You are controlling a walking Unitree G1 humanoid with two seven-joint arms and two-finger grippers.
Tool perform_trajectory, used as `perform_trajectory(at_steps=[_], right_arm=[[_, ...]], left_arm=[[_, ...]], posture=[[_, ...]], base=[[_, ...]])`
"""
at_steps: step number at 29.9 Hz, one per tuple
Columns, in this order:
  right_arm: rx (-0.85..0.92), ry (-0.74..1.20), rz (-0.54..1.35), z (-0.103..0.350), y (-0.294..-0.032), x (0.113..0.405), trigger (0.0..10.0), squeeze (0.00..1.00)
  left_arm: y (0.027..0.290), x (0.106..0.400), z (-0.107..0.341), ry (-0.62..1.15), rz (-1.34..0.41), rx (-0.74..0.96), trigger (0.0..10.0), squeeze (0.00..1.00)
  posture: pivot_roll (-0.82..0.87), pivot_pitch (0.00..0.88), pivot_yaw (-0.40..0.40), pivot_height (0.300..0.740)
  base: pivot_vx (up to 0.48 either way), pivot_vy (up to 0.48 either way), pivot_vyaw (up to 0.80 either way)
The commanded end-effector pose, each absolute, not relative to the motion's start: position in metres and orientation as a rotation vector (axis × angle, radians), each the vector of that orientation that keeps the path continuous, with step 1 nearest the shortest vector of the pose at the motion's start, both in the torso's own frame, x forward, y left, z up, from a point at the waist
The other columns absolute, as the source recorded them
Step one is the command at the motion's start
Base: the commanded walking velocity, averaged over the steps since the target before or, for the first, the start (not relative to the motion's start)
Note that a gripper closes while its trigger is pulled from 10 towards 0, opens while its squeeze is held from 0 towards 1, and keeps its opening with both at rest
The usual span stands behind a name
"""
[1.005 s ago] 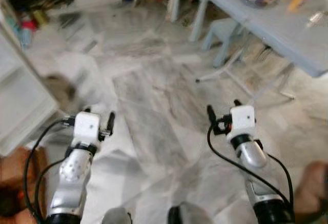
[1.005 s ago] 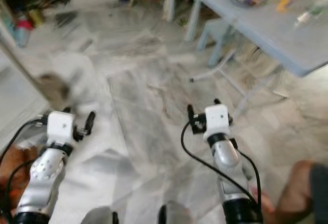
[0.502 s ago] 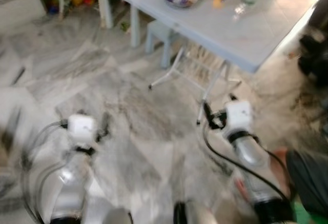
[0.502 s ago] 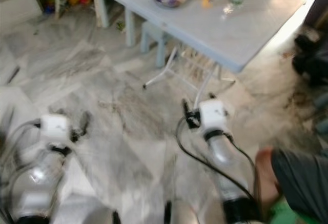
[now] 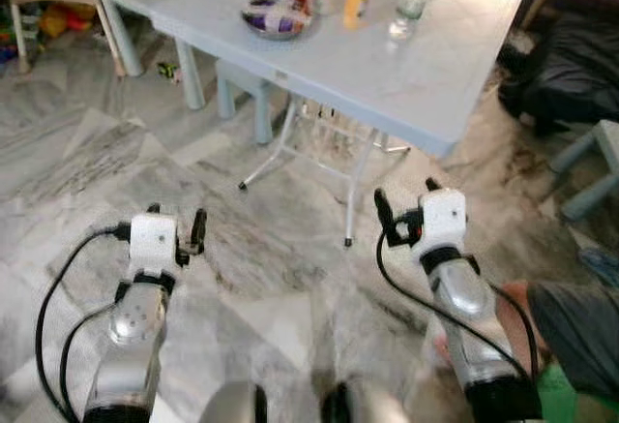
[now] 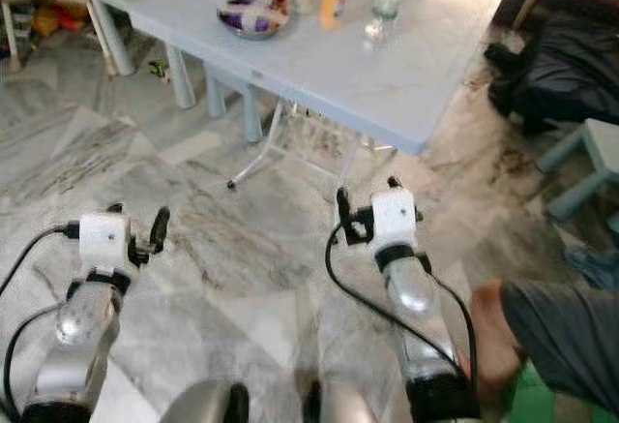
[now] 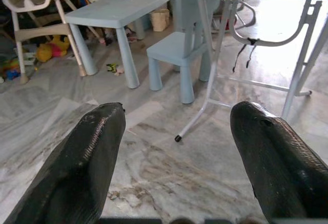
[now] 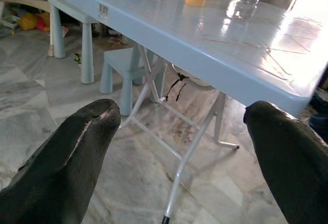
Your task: Restocking fridge
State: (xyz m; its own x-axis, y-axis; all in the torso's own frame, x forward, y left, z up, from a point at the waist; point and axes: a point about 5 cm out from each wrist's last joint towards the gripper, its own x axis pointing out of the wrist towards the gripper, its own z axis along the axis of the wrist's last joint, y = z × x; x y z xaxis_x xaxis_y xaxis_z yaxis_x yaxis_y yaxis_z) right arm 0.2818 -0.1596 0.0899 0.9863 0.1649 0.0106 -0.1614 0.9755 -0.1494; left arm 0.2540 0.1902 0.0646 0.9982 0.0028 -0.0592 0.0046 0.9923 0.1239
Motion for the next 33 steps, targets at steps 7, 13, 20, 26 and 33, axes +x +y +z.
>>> perform_trajectory(at_steps=[7, 13, 20, 26, 33], right_arm=[[-0.063, -0.088, 0.026, 0.105, -0.175, 0.28, 10.0, 0.0], [-0.042, -0.104, -0.031, 0.111, -0.183, 0.268, 10.0, 0.0], [-0.045, -0.086, -0.043, 0.109, -0.182, 0.264, 10.0, 0.0], [-0.045, -0.085, -0.045, 0.112, -0.183, 0.268, 10.0, 0.0], [-0.05, -0.072, -0.03, 0.109, -0.179, 0.267, 10.0, 0.0]], left_arm=[[0.21, 0.25, 0.071, 0.027, 0.095, 0.037, 10.0, 0.0], [0.214, 0.242, 0.085, -0.014, 0.114, 0.008, 10.0, 0.0], [0.2, 0.235, 0.077, 0.013, 0.084, 0.001, 10.0, 0.0], [0.185, 0.235, 0.077, 0.022, 0.044, -0.008, 10.0, 0.0], [0.183, 0.229, 0.069, 0.055, 0.037, -0.018, 10.0, 0.0]], posture=[[0.07, 0.095, -0.029, 0.74], [0.08, 0.072, -0.033, 0.74], [0.06, 0.061, -0.034, 0.74], [0.06, 0.06, -0.027, 0.74], [0.05, 0.061, -0.021, 0.74]], base=[[0.0, 0.425, 0.0], [0.0, 0.44, 0.0], [0.0, 0.441, -0.06], [0.255, 0.376, -0.76], [0.431, 0.0, -0.8]])
